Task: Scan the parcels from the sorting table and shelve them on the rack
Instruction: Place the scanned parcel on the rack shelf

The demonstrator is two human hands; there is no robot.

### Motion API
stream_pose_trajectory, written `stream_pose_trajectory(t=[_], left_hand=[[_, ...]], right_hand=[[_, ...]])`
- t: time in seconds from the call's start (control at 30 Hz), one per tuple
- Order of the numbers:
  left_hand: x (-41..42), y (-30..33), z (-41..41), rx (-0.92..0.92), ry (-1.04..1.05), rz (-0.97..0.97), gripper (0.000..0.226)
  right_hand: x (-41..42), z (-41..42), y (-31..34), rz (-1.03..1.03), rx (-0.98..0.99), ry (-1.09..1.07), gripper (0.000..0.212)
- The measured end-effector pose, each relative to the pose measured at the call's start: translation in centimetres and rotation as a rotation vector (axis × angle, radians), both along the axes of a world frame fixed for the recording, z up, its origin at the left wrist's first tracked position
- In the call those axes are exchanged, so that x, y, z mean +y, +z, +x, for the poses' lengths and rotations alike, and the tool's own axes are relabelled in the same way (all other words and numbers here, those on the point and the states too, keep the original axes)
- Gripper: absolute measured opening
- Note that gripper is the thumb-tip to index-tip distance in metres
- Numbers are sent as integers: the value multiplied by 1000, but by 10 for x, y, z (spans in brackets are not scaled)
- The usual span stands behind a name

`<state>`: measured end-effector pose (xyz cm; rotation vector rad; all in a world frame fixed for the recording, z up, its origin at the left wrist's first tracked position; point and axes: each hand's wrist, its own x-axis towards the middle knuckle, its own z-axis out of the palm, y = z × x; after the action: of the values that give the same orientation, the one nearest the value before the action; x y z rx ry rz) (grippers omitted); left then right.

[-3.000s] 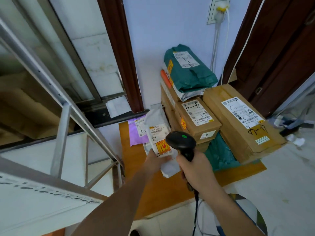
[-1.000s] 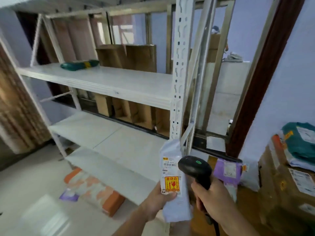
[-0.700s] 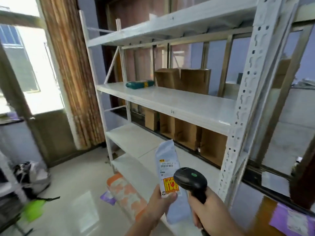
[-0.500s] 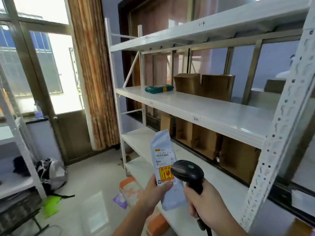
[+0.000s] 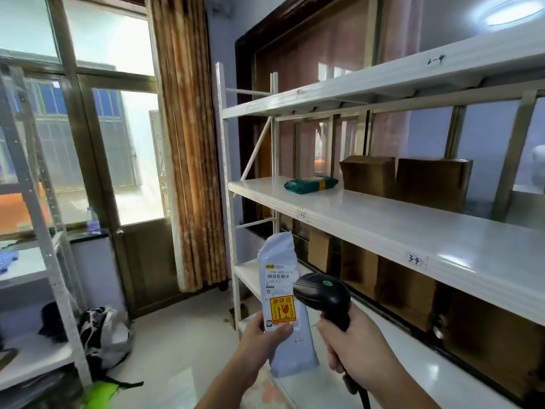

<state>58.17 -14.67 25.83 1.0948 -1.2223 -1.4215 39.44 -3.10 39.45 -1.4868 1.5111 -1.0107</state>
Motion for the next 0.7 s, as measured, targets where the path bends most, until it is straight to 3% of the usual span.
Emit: stream_pose_trajectory(t=[0.2,0.7], left_hand=[[-77,33,18,-8,57,-54,38],[-239,60,84,-26,169,-45,36]], right_hand=[[-94,14,11,-37,-38,10,11],[-268,75,32,-160,-36,112,4]])
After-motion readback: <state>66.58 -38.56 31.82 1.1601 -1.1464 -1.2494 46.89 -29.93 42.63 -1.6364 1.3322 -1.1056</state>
